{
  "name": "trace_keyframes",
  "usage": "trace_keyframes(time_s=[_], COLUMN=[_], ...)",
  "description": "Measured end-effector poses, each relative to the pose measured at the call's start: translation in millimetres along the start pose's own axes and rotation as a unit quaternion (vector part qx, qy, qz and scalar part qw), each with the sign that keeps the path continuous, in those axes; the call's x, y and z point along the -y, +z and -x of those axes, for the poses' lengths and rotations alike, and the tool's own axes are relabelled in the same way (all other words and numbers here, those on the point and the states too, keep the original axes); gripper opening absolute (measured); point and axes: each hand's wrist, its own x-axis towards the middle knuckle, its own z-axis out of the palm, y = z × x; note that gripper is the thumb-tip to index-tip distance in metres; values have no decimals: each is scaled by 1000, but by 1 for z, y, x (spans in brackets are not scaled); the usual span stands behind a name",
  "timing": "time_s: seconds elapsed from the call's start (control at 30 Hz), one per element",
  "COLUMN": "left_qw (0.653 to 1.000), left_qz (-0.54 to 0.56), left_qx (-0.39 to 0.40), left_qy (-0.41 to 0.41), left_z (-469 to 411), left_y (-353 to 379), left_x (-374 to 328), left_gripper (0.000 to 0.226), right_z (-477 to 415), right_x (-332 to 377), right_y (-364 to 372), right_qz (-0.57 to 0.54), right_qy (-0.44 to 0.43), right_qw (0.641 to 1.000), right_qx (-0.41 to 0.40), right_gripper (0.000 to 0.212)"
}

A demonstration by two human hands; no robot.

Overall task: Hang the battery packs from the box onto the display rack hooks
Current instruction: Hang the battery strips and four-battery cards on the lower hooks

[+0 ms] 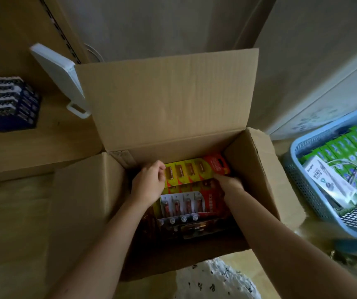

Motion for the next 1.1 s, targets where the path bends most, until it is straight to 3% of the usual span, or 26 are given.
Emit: trace_keyframes(time_s=[0.03, 0.1, 0.23, 0.33, 0.43, 0.57, 0.77, 0.93, 1.03, 1.1], left_qw=[1000, 1000, 997, 995, 971, 932, 911, 952, 988, 989], left_qz=[-2, -12, -55, -92, -203, -337, -357, -200, -2, 116], left_qx=[-8, -23, -47, 35, 118, 79, 80, 118, 119, 91], left_qy=[3, 12, 6, 10, 41, 108, 192, 197, 97, 21], left_z=[-2, -6, -14, -16, -22, -22, -10, 9, 8, -3], left_y=[2, 3, 3, 6, 10, 11, -11, -23, -29, -28], left_x=[0, -2, -7, -10, -10, -13, -29, -21, -18, -17], left_gripper=[18, 19, 22, 34, 41, 23, 21, 35, 41, 46], right_z=[-2, -5, -2, 1, -5, -6, 1, 1, 7, 14], right_x=[1, 7, 20, 20, 18, 15, 16, 17, 18, 12], right_y=[0, 5, 7, 2, -3, -7, -5, 5, 2, -7], right_qz=[1, 11, 13, 78, 102, 38, -36, -66, -17, 49], right_qy=[-12, -52, -111, -61, -67, -71, -44, -60, -110, -176], right_qw=[1000, 998, 992, 988, 984, 986, 984, 987, 987, 980], right_qx=[7, 25, 51, 121, 130, 143, 169, 136, 117, 74], right_gripper=[51, 20, 8, 11, 14, 29, 32, 4, 3, 5])
